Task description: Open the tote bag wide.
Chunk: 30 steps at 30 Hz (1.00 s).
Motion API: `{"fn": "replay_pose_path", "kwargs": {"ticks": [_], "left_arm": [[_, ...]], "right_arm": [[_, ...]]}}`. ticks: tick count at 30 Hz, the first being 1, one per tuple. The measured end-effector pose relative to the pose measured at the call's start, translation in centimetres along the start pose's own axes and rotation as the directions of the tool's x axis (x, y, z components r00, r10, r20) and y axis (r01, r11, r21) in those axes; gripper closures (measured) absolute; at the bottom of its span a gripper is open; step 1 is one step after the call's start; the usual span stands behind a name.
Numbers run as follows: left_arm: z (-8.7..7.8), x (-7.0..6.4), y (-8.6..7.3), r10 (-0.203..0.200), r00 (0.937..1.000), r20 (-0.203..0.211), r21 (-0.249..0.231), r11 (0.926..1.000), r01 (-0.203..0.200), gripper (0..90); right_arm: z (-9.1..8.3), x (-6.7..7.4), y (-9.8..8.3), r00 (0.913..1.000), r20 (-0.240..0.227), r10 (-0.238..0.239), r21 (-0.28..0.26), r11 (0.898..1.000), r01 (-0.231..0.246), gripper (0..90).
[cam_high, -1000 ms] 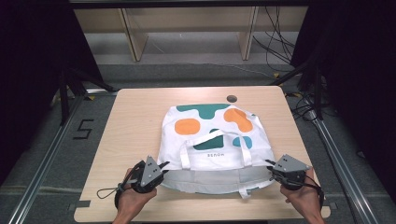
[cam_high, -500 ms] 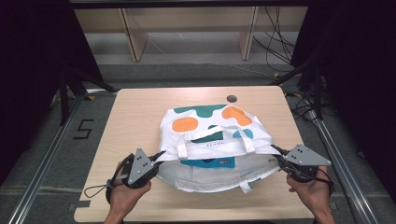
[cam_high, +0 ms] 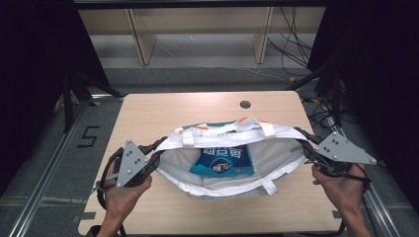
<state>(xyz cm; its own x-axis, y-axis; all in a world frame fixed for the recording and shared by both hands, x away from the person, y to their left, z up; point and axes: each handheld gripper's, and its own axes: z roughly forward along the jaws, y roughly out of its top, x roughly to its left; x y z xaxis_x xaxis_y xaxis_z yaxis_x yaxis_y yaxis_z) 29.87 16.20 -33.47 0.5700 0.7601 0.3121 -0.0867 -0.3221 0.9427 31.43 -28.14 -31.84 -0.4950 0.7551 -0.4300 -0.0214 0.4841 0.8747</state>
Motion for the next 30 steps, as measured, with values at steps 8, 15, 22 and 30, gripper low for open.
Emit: {"fn": "replay_pose_path", "kwargs": {"ticks": [8, 15, 22, 30], "left_arm": [[-2.6, 0.0, 3.7, 0.021, 0.9998, 0.003, -0.108, 0.994, -0.021, 86.8], [-2.7, 0.4, 4.1, 0.01, 0.9999, 0.012, -0.11, 0.9939, -0.009, 86.8], [0.5, 1.8, 2.0, -0.077, 0.9964, 0.035, -0.068, 0.9945, 0.08, 86.3], [2.3, 1.9, -1.4, -0.104, 0.9932, 0.053, 0.018, 0.9945, 0.103, 85.1]], "right_arm": [[-2.9, -0.9, 3.2, 0.9997, 0.02, -0.012, -0.108, 0.994, 0.014, 88.6], [-4.1, -0.9, 4.2, 0.9996, 0.015, -0.023, -0.136, 0.99, 0.025, 88.7], [-0.1, -1.9, 2.5, 0.9997, 0.021, 0.013, -0.081, 0.997, -0.011, 88.6], [1.6, -1.3, 0.8, 0.9998, 0.001, 0.018, -0.017, 1.0, -0.018, 88.6]]}}
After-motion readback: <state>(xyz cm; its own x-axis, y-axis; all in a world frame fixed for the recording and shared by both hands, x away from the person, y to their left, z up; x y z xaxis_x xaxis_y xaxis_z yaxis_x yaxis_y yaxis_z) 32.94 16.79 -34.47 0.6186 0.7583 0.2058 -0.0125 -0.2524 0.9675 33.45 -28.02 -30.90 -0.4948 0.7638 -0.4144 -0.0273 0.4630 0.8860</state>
